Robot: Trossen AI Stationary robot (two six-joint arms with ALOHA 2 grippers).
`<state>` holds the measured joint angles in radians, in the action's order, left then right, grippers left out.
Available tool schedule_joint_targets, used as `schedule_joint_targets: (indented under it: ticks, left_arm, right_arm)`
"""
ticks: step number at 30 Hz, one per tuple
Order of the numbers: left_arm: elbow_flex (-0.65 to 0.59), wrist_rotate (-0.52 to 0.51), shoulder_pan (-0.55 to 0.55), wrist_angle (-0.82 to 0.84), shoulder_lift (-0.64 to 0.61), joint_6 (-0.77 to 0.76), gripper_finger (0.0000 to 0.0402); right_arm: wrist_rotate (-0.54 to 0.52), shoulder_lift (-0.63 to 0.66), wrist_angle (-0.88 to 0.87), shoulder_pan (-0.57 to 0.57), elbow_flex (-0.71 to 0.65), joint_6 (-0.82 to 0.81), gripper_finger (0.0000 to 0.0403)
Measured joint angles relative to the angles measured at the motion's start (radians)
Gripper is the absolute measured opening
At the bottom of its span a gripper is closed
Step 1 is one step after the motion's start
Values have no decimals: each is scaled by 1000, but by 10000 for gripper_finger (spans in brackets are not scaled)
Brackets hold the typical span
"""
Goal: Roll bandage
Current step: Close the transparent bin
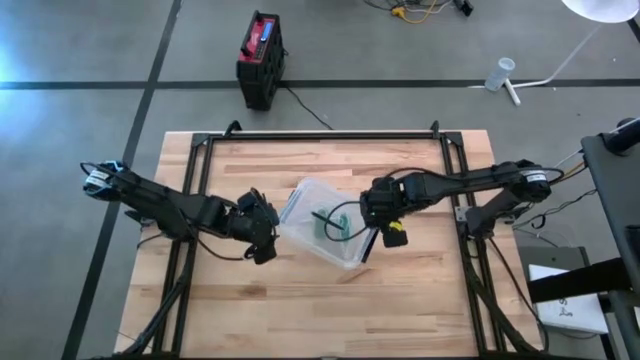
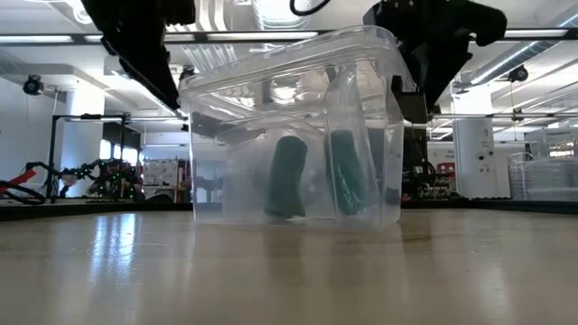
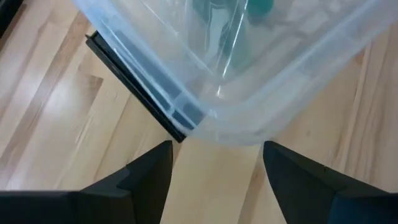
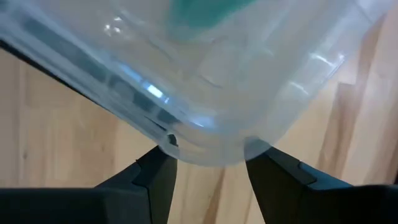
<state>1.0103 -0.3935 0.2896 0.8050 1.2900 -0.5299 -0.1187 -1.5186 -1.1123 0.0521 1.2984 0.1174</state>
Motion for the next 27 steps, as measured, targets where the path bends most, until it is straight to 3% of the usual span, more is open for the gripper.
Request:
schedule_joint_targets:
  ticks: [9,22,27]
  left_arm:
    - [0,-38,-22,37,-1,50,227]
    - [3,-44,-56,70,-3,77,215]
    - [2,-25,-56,87,-3,70,220]
  right_arm:
    - [162,-2,72,53,23,-28,179]
    - [88,0,6,44,58,-83,179]
    - [86,12,-36,60,71,-318,179]
